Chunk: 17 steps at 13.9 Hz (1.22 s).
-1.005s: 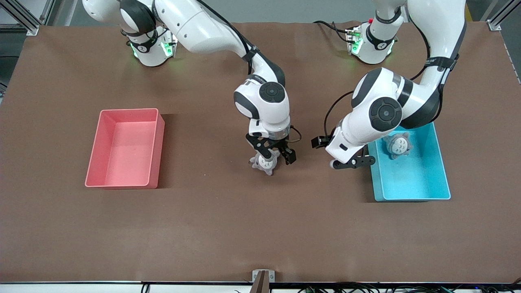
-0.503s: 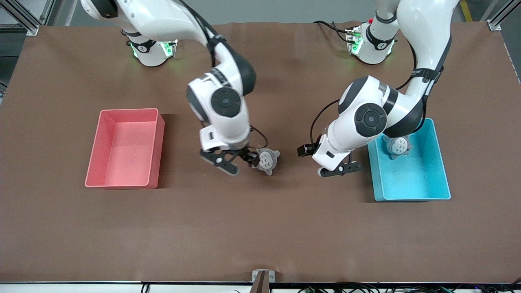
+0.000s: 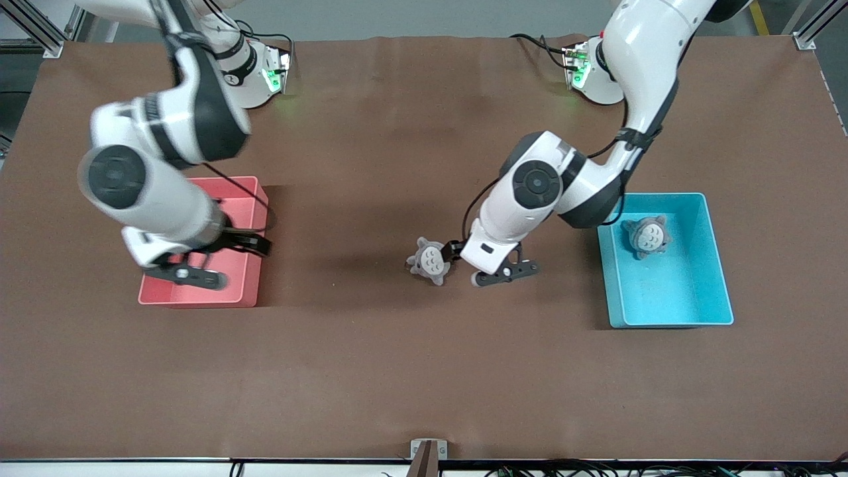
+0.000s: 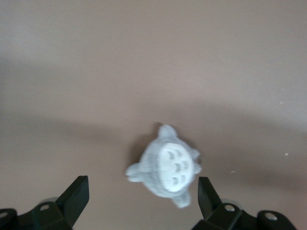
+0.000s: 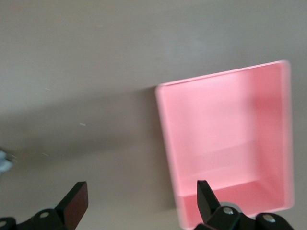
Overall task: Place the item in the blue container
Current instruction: 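Grasp the second Totoro with the left gripper while the right gripper withdraws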
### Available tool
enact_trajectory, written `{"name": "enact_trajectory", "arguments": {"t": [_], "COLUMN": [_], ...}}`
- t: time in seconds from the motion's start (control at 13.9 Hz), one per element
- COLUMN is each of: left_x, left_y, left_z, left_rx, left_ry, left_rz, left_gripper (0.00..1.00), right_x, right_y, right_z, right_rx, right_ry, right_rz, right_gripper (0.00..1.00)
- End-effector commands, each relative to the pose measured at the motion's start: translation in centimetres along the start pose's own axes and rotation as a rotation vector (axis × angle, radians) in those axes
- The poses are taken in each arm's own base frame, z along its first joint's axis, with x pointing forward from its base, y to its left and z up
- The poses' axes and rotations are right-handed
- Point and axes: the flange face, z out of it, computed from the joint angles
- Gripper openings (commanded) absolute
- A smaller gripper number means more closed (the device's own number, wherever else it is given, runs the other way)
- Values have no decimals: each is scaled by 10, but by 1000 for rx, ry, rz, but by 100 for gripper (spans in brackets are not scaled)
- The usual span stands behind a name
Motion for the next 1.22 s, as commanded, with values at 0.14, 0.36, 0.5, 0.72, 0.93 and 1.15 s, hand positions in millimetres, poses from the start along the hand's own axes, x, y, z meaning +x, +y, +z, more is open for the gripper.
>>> {"name": "enact_trajectory", "arguments": {"t": [0.14,0.36,0.5,0.72,0.93,1.15], "left_x": [-30,-49,-47,-40,-39,-37], "left_y": [36,37,34,37,33,28], "left_z": [54,93,100,102,117,128], "left_rx": [-25,35,48,20,22,41], "left_ry": [27,25,36,55,51,58], "left_rz": [-5,18,15,10,7,8], "left_gripper": [100,100,100,100,100,100], "right_x": [-5,-8,-9,-14,-13,-12], "right_y": [126,185,203,206,200,195], "right_z": [-31,-45,-51,-65,-79,-117], "right_rx": [24,30,-11,-43,-25,25], "right_ry": [-28,-44,-34,-25,0,73], "right_rz": [-81,-82,-68,-69,-60,-68], "right_gripper": [100,100,100,100,100,100]}}
